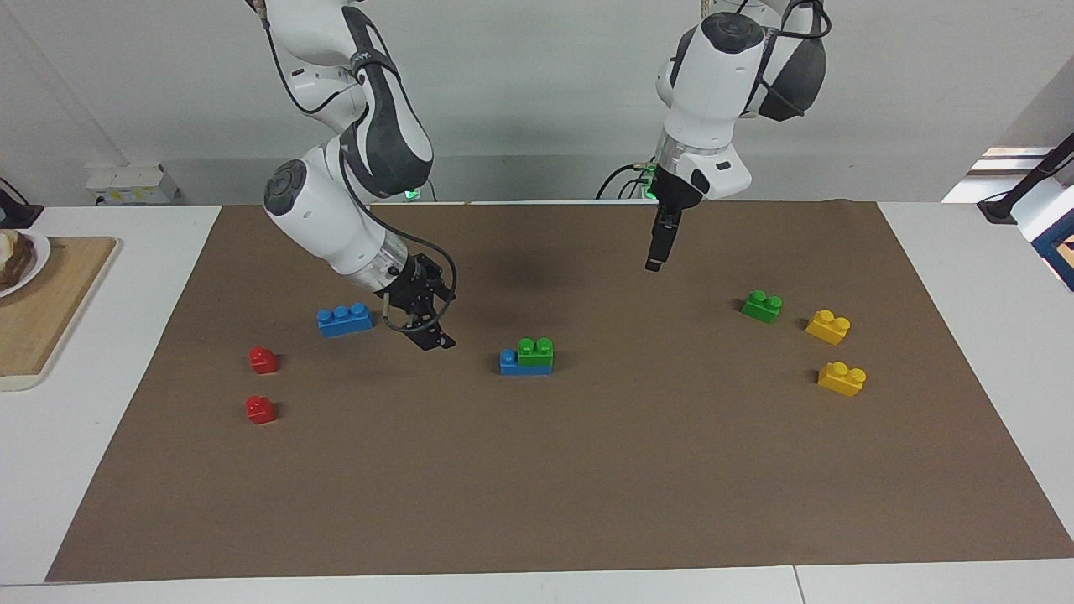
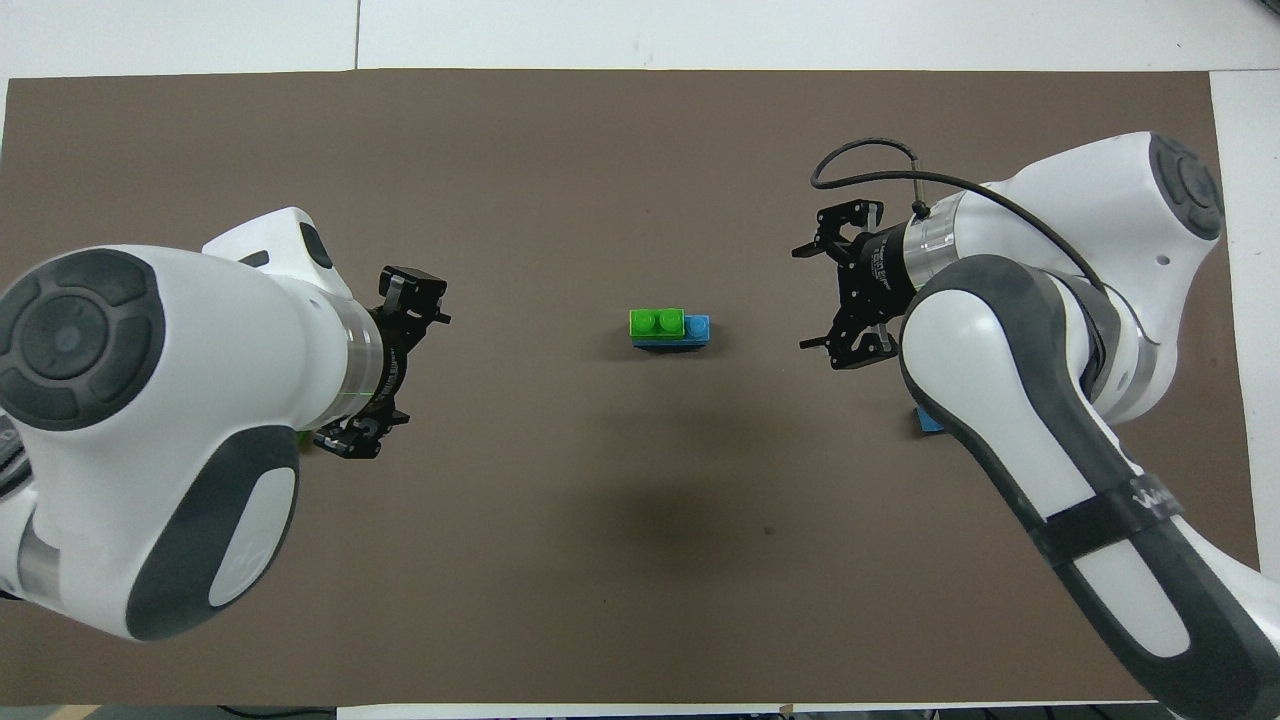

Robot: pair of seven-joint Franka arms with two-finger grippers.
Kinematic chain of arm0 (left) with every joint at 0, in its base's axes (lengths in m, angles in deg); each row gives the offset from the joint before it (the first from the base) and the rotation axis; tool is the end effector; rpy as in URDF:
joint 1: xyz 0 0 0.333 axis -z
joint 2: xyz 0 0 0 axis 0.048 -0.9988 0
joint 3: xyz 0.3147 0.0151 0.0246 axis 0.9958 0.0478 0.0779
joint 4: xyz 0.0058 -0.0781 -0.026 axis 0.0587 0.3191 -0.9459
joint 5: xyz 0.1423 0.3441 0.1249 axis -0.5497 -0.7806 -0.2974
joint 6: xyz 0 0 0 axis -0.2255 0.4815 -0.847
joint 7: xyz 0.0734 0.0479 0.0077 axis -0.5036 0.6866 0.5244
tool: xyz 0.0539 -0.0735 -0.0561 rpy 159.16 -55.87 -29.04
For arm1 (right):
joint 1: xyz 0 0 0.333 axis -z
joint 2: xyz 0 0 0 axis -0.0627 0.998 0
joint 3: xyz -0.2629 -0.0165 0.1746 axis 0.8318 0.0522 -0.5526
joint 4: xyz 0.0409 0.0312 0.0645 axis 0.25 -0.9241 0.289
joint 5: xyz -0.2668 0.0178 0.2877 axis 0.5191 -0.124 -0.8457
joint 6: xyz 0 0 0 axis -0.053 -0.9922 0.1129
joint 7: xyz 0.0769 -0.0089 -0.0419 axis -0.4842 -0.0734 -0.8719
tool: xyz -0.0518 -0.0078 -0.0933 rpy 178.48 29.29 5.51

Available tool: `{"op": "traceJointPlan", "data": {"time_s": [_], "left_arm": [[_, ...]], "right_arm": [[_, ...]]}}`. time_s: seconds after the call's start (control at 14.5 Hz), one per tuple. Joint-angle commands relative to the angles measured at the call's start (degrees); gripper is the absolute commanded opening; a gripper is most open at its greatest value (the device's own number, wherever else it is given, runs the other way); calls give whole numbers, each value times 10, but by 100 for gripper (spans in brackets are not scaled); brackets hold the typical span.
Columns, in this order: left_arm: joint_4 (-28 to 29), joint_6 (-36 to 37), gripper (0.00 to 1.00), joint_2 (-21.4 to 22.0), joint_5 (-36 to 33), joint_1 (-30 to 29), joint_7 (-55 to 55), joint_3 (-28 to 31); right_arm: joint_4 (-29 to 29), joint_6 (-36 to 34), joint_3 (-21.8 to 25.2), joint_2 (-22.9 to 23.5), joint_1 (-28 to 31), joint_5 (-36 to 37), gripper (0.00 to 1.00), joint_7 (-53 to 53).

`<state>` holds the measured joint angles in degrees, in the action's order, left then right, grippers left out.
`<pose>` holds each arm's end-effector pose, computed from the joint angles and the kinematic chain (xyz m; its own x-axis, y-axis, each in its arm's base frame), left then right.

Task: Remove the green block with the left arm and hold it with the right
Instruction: 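Grasp the green brick with the left gripper while the right gripper grasps blue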

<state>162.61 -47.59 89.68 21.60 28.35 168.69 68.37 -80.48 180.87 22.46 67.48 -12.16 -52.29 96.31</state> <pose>0.4824 -0.2685 0.5331 0.3445 0.9377 -0.0453 0.9338 -0.3373 0.1192 0.5909 0.1694 0.4207 0.0341 -0.8886 -0.4574 -0.9994 -0.0338 -0.0089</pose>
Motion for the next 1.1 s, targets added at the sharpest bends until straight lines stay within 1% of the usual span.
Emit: {"op": "traceJointPlan", "data": {"time_s": [0.0,0.07,0.21,0.34,0.41,0.48,0.69,0.76,0.83,0.89,0.96,1.03], "left_arm": [[-25,-27,100,-54,8,30,74,10],[-41,-28,100,-80,8,37,90,10],[-64,-30,100,-108,8,48,105,10],[-78,-40,100,-129,7,56,128,11],[-101,-39,100,-158,6,66,136,11],[-121,-39,100,-177,6,67,151,11],[-149,-37,100,-201,7,69,189,11],[-159,-36,100,-219,5,71,202,11],[-182,-33,100,-241,4,77,219,11],[-212,-29,100,-271,2,79,231,12],[-231,-24,100,-290,2,81,244,11],[-235,-26,100,-297,2,82,258,12]], "right_arm": [[-16,16,0,1,-4,-27,98,5],[-19,24,1,2,-9,-27,98,5],[-22,28,0,8,-14,-29,98,6],[-24,39,1,17,-23,-58,98,7],[-31,59,1,16,-32,-62,98,13],[-35,68,1,16,-41,-62,98,21],[-34,75,0,41,-48,-70,98,23],[-31,79,0,49,-57,-76,98,23],[-31,86,0,53,-59,-79,98,24],[-30,88,0,59,-60,-79,98,23],[-30,89,0,65,-60,-79,98,22],[-29,91,-1,72,-60,-79,98,21]]}}
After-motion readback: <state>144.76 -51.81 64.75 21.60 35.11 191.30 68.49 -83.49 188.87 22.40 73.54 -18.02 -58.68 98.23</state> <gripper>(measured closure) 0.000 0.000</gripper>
